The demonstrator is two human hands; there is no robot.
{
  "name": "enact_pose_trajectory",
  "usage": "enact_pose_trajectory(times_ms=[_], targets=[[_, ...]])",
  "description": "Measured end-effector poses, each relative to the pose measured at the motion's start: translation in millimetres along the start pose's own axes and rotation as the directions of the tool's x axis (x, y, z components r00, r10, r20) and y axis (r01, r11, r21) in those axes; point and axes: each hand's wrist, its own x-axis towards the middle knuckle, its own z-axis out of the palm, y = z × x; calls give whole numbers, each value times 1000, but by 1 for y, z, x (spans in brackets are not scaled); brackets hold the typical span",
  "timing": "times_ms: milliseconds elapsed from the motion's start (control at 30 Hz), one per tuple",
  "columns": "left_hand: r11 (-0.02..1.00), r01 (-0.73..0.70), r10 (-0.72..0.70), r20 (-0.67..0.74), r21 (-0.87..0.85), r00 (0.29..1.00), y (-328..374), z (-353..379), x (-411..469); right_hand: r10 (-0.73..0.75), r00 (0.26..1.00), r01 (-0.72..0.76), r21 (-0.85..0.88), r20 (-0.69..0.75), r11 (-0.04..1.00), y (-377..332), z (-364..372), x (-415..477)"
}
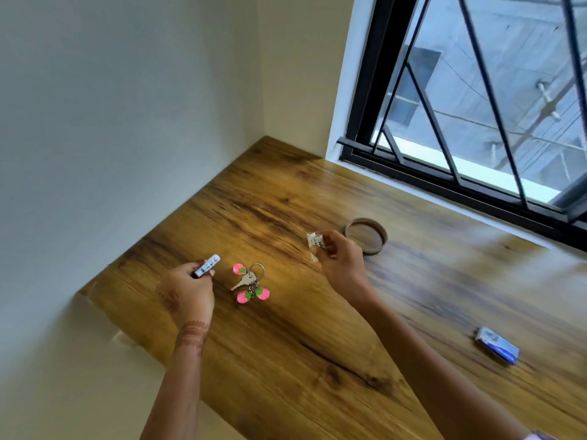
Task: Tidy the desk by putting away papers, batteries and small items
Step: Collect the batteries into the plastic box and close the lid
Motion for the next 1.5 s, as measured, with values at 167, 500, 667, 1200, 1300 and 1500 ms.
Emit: enact_pose_trajectory(times_ms=[167,500,667,1200,1300,1500], targets=[[964,35,19,199,-264,980,33,5,-50,358,915,-399,542,184,740,7,-24,-31],[868,309,-27,584,-390,812,70,59,-200,459,804,-533,800,379,274,33,-108,-112],[898,247,23,599,-365,800,69,75,-281,507,784,-533,808,359,253,57,-161,-168],[907,-313,421,610,-282,671,86,94,-507,582,810,-295,909,74,294,133,-307,-294],[877,-403,451,732,-260,510,88,103,-515,611,792,-318,847,-10,426,147,-333,-301],[677,-730,541,734,-92,410,92,128,-499,591,748,-561,187,-303,806,171,-361,-312]])
